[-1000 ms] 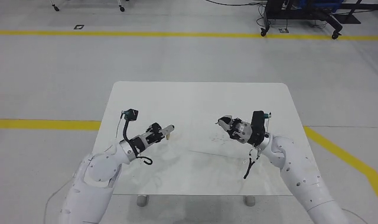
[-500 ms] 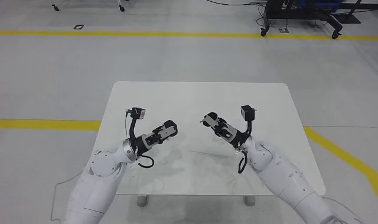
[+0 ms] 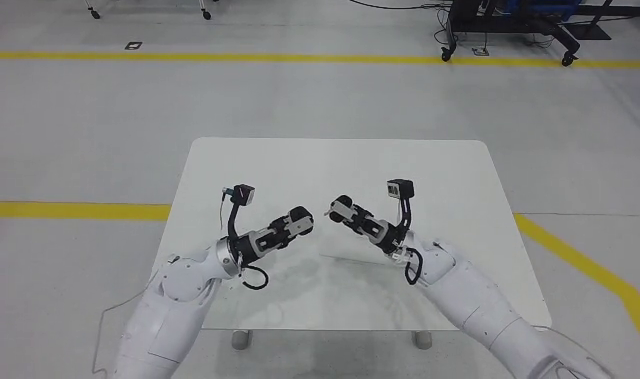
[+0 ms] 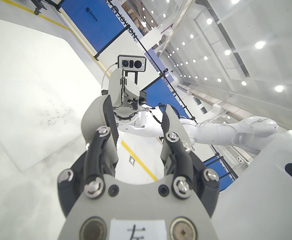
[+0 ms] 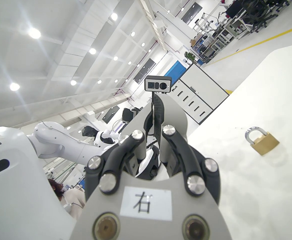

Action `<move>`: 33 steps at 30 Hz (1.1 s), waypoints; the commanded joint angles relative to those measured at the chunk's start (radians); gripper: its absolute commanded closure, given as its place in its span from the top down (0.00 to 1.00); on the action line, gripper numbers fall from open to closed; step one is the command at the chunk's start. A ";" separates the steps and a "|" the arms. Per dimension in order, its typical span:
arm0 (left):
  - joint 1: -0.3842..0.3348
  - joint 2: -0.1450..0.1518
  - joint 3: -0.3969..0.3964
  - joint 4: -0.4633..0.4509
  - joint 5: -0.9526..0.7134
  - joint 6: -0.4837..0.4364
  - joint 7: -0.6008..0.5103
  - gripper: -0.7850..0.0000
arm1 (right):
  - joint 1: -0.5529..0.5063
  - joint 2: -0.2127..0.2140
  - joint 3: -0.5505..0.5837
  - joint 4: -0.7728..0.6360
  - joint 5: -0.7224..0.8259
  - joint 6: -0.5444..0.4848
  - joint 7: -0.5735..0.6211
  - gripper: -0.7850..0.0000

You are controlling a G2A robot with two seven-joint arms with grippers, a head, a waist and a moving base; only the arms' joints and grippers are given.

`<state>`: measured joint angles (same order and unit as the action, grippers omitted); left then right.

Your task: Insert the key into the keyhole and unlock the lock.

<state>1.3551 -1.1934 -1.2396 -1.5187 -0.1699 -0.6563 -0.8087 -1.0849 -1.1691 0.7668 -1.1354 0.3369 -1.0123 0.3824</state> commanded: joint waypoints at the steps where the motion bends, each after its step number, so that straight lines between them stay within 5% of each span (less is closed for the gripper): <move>1: 0.000 0.001 0.006 -0.003 0.010 0.000 0.003 0.48 | 0.005 -0.007 -0.001 0.010 0.019 0.000 0.023 0.00; 12: -0.004 0.005 0.022 -0.003 0.045 0.009 0.028 0.34 | 0.013 -0.034 0.023 0.043 0.019 0.000 0.112 0.00; 24: -0.012 0.010 0.040 -0.001 0.069 0.026 0.043 0.35 | -0.002 -0.052 0.061 0.045 0.006 0.000 0.164 0.00; 33: -0.014 0.013 0.050 0.001 0.112 0.077 0.079 0.04 | -0.007 -0.063 0.084 0.055 -0.015 0.000 0.190 0.00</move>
<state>1.3409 -1.1804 -1.1920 -1.5162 -0.0644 -0.5927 -0.7374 -1.0916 -1.2309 0.8486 -1.0822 0.3222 -1.0123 0.5695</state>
